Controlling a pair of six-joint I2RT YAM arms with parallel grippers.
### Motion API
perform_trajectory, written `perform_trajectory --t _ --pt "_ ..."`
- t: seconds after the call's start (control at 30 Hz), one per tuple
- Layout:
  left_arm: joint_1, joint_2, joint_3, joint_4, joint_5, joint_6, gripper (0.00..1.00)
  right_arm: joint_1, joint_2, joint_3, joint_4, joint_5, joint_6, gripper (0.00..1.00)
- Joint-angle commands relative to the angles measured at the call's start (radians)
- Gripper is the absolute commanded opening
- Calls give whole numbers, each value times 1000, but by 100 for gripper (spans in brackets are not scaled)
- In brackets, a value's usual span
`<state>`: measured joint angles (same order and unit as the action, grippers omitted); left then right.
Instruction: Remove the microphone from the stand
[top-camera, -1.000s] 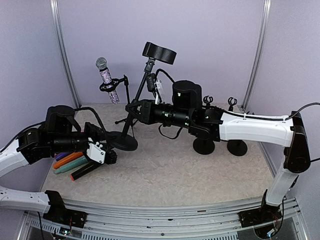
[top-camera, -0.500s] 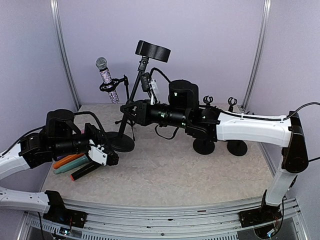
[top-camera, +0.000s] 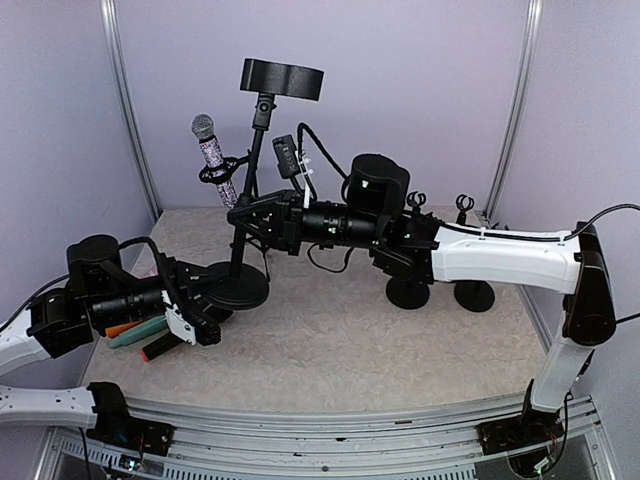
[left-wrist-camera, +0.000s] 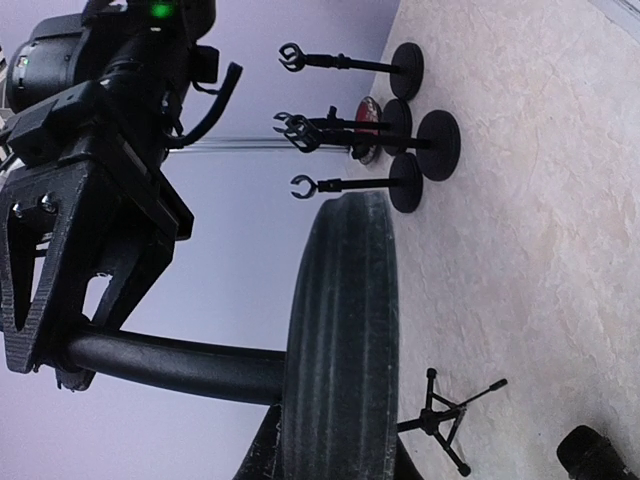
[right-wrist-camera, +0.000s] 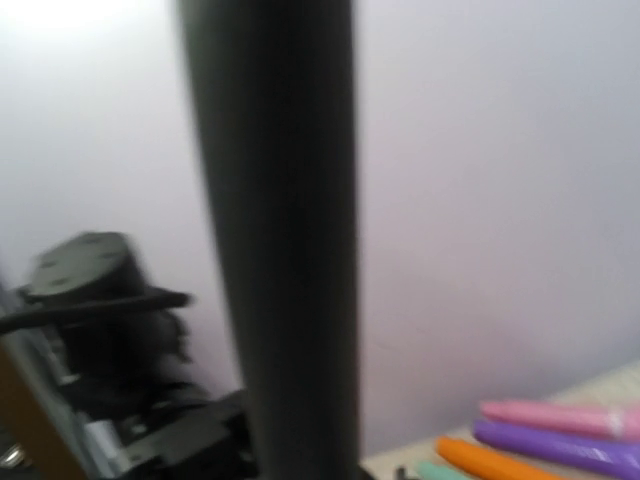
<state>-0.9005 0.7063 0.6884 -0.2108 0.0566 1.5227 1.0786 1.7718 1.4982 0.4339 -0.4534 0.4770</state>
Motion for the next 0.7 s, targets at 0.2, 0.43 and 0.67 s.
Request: perform_trajectory --t 0.2,0.43,0.67 --pt "-3 1 -7 149 40 20 0 49 14 80 328 -650 167 0" --pt "-4 -30 -72 253 30 71 0 27 -14 97 108 -521 47 49" --pt "-6 -19 -103 408 -31 90 0 8 -144 -87 -25 91 -11 83"
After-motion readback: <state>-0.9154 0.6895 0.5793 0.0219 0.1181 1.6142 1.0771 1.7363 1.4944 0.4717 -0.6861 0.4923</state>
